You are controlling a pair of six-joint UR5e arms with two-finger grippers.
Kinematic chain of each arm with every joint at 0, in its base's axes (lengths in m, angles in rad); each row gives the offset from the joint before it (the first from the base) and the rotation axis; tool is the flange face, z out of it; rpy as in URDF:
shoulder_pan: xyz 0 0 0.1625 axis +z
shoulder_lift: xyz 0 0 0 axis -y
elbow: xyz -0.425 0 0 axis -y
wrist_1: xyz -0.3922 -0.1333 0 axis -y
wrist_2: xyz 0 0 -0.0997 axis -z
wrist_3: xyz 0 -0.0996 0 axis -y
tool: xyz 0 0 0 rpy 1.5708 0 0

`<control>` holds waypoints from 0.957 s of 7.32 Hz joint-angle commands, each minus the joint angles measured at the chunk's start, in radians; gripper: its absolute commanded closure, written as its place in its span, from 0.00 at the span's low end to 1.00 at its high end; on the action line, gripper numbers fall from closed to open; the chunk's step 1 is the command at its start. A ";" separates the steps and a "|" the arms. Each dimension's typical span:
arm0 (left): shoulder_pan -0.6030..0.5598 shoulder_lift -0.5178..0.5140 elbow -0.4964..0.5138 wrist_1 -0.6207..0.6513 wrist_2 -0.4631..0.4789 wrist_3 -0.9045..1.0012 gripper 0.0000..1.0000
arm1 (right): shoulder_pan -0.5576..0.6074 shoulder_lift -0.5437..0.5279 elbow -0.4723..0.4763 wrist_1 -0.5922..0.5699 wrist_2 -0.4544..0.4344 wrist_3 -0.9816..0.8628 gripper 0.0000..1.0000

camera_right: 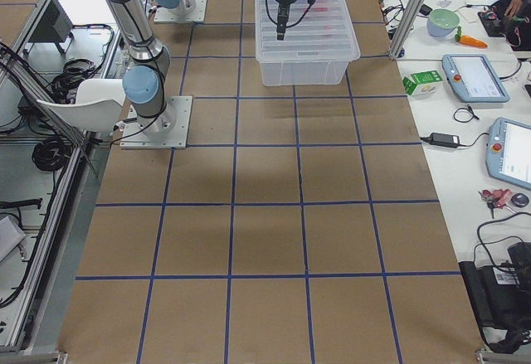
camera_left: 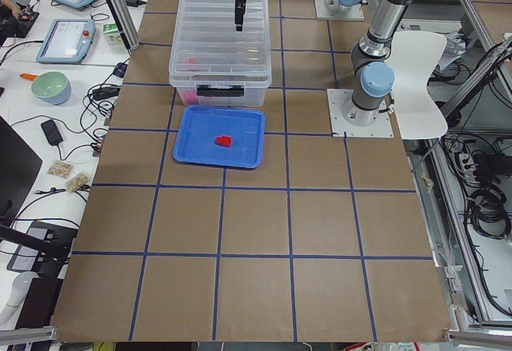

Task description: Place red block in blue tray from box

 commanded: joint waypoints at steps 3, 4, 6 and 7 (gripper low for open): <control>0.000 -0.001 0.000 -0.001 -0.006 -0.002 0.00 | -0.002 0.002 0.001 -0.007 0.007 -0.017 0.00; 0.000 0.000 0.001 -0.001 -0.006 -0.002 0.00 | -0.002 0.002 0.001 -0.018 0.004 -0.017 0.00; 0.000 0.002 0.001 -0.001 -0.001 -0.002 0.00 | -0.009 0.002 0.001 -0.021 0.004 -0.017 0.00; 0.000 0.002 0.001 -0.001 -0.003 -0.002 0.00 | -0.009 0.000 0.001 -0.011 0.002 -0.017 0.00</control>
